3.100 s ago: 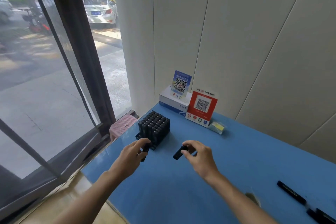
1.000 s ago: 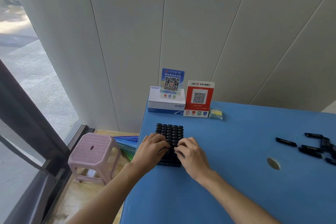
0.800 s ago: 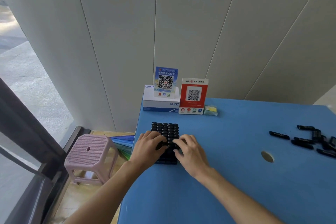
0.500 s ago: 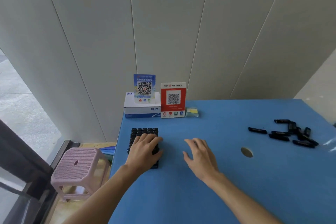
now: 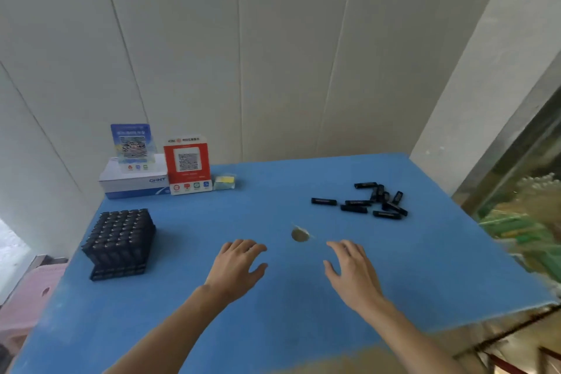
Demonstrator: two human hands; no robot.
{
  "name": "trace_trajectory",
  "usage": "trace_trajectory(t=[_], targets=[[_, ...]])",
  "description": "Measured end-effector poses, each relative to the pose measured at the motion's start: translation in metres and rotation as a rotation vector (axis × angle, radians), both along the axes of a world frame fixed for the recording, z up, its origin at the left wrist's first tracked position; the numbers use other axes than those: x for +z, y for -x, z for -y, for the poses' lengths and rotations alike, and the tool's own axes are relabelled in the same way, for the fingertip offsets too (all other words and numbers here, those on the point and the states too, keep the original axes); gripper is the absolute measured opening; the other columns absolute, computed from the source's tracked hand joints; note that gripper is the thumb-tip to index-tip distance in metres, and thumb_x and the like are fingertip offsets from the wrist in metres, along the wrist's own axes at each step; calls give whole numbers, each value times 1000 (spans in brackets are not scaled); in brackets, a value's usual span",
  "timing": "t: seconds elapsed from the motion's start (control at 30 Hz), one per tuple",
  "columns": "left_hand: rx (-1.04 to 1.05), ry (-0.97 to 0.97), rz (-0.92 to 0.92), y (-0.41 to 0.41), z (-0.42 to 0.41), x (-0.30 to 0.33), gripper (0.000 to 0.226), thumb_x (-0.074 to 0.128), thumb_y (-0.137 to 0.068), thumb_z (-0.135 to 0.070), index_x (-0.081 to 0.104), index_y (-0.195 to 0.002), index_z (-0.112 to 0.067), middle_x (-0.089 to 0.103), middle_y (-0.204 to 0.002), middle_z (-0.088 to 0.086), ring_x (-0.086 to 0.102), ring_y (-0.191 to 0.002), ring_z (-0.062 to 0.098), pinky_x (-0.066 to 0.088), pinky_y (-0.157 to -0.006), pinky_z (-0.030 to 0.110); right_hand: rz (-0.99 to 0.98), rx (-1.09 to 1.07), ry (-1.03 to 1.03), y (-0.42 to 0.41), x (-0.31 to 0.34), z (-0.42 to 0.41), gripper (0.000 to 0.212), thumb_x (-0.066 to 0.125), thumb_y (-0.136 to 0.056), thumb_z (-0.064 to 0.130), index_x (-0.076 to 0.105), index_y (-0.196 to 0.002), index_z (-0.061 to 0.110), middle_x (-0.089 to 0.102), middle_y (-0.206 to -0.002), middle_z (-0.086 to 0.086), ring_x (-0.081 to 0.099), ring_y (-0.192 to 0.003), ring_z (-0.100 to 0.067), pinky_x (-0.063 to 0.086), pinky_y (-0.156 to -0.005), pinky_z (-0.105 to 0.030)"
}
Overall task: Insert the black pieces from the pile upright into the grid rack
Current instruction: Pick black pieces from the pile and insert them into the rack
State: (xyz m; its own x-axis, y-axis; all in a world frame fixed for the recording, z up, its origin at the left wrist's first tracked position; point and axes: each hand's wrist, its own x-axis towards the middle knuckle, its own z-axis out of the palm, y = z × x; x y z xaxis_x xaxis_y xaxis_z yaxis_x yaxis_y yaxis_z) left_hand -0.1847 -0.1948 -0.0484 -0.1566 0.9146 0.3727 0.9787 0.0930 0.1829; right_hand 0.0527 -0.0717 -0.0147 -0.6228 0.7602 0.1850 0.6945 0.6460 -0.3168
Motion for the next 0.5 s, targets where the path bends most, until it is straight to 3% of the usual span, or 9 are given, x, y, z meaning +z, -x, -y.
trace_trajectory(t=[0.27,0.4,0.5], targets=[[-69,122,80,-109,-62,-23,29,66,-77,-39,63,-103,-26,66,-95,-8,62,-88,15,48,-77,29,-3,-133,61,-133,-7,-51,39,48,-94,34,46,-130,20,50,-124,3,41,-120,-17,43,-92,-29],[-154,148,23,-138,-91,-26,26,58,-74,-42,63,-97,-29,65,-89,-12,63,-79,10,48,-69,23,-52,-185,94,-166,-14,-76,41,50,-94,31,47,-132,17,52,-126,2,42,-120,-18,43,-94,-29],[-141,158,56,-146,-119,-31,29,56,-77,-39,64,-101,-27,65,-94,-9,63,-84,13,48,-73,27,-57,-207,132,-175,-22,-99,40,50,-94,30,47,-132,17,51,-127,2,43,-120,-17,42,-95,-28]])
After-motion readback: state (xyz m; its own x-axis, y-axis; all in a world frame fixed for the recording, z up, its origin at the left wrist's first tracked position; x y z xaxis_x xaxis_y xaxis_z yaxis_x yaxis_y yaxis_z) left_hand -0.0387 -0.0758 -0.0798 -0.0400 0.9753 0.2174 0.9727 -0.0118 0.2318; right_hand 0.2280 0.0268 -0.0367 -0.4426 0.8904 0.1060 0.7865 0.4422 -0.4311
